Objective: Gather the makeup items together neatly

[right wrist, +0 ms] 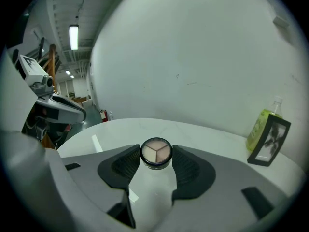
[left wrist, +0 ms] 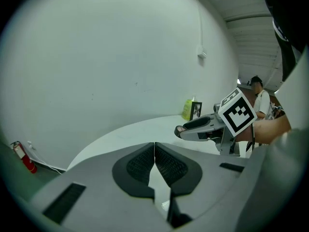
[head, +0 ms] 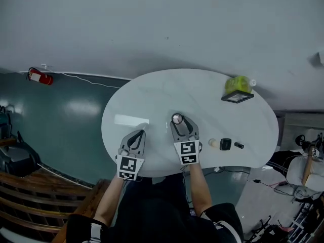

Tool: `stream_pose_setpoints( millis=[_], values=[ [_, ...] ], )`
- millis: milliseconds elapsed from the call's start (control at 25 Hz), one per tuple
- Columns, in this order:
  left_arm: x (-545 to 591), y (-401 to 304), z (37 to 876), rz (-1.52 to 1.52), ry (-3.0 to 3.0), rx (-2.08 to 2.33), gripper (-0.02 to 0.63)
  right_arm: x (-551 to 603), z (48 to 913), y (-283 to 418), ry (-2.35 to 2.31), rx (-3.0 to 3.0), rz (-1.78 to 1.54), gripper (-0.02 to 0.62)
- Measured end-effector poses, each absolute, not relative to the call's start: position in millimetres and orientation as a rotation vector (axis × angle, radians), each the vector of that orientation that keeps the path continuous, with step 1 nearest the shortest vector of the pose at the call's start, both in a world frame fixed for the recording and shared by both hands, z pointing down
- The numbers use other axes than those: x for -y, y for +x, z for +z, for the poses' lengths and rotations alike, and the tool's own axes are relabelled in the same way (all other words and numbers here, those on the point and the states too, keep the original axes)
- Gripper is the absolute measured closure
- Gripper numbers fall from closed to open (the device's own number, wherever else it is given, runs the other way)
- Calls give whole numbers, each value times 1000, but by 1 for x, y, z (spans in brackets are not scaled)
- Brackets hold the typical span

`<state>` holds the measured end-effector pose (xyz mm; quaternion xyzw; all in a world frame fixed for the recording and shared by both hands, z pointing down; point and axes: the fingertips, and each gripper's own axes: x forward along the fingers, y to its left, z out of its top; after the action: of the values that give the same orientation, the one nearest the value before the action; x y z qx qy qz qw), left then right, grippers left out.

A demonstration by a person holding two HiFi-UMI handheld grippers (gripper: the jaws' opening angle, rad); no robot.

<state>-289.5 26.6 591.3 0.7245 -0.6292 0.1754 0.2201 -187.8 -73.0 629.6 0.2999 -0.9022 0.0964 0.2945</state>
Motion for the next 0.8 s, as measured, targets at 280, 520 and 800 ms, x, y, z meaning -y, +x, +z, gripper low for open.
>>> stream_pose_setpoints(
  millis=[280,520,800],
  values=[
    [-26,-246,551,485,2107,1728,586,63,584,-135,893,2408,240,367],
    [-14,-199,533,489,2224,1666,586,63,559,-79,1030,2393,230,367],
    [-6,-128,521,490,2328,1577,586,60,535,-7,1151,2371,217,367]
  ],
)
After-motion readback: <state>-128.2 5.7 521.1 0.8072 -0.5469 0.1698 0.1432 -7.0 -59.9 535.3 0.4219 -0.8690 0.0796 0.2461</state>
